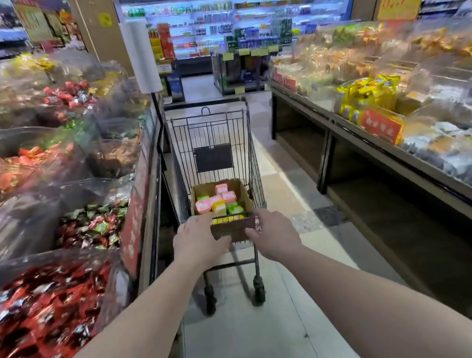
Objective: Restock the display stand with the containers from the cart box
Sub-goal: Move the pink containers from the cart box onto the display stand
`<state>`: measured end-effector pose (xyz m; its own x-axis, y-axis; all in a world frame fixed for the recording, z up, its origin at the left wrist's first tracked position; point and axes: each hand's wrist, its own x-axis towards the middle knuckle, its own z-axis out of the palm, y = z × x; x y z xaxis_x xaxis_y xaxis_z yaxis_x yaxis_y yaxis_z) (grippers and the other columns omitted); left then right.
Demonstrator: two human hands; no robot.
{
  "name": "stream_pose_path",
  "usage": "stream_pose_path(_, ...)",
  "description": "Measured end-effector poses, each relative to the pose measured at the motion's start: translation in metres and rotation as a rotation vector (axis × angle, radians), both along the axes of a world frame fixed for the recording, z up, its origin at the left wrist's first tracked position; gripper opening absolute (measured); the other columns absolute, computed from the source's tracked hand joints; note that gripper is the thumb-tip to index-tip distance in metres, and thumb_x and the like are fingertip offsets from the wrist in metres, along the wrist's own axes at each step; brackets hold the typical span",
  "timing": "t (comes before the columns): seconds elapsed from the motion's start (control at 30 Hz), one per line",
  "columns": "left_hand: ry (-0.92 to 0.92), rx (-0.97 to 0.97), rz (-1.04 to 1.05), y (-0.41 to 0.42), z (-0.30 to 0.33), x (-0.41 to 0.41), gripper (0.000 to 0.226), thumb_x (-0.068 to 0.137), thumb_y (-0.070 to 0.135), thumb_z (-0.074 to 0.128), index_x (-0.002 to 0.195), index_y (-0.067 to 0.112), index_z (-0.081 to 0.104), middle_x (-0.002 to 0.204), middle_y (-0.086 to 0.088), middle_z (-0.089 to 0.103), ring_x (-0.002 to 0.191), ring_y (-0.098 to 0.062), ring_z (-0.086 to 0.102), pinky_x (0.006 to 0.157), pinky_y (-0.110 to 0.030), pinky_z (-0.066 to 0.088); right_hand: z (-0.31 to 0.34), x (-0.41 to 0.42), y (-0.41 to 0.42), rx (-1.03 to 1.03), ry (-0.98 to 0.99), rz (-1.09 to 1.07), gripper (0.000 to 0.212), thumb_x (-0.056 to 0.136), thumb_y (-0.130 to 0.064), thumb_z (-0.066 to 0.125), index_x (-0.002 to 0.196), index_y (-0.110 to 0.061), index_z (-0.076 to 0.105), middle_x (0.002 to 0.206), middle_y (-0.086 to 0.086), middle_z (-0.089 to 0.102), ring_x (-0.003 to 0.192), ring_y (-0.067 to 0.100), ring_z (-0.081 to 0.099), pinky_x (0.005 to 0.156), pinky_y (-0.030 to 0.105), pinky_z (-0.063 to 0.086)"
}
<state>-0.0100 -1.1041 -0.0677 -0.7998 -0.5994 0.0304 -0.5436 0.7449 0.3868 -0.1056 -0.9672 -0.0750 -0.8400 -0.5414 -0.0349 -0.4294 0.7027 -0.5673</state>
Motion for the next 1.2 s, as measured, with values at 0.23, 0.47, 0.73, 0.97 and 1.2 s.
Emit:
stream_pose_path(0.23,0.03,0.16,0.12,-0.072,-0.016,-0.133,0.068,0.064,0.062,0.059,0.126,0.037,0.051,0.121,0.003,0.061,0.111,-0.027,0.055,0.093,-0.043,0.047,0.003,-0.163,-0.056,0.06,-0.022,0.07,0.055,0.091,-0.04,0.057,0.141,-0.026,0.041,0.13,0.011,0.052,0.12,0.031,0.052,0.097,0.04,0.045)
stream_pose_path(0.47,0.041,0.275,0.228,-0.15,-0.043,-0.212,0.077,0.078,0.046,0.07,0.144,0.025,0.036,0.142,-0.005,0.044,0.131,-0.028,0.04,0.107,-0.038,0.036,-0.035,-0.259,-0.153,0.102,-0.091,0.197,0.059,0.087,-0.042,0.061,0.14,-0.028,0.041,0.133,0.008,0.054,0.12,0.03,0.054,0.097,0.039,0.047)
stream_pose_path(0.73,0.01,0.422,0.235,-0.275,-0.09,-0.315,0.078,0.077,0.036,0.075,0.143,0.018,0.039,0.141,-0.009,0.046,0.13,-0.025,0.043,0.102,-0.032,0.037,-0.079,-0.38,-0.273,0.183,-0.197,0.241,0.065,0.085,-0.034,0.067,0.142,-0.02,0.041,0.135,0.013,0.053,0.122,0.028,0.053,0.101,0.034,0.044)
stream_pose_path(0.97,-0.042,0.562,0.293,-0.34,-0.144,-0.375,0.089,0.062,0.039,0.076,0.142,0.02,0.041,0.133,-0.003,0.055,0.122,-0.022,0.052,0.1,-0.037,0.045,-0.127,-0.451,-0.336,0.263,-0.291,0.253,0.056,0.091,-0.033,0.06,0.141,-0.02,0.04,0.13,0.008,0.059,0.118,0.029,0.055,0.089,0.032,0.045)
stream_pose_path(1.2,-0.041,0.594,0.41,-0.371,-0.192,-0.425,0.082,0.061,0.041,0.075,0.136,0.021,0.048,0.126,-0.003,0.058,0.119,-0.023,0.054,0.096,-0.035,0.047,-0.184,-0.519,-0.382,0.347,-0.402,0.311,0.059,0.09,-0.027,0.063,0.142,-0.018,0.038,0.13,0.008,0.059,0.116,0.029,0.057,0.088,0.035,0.048)
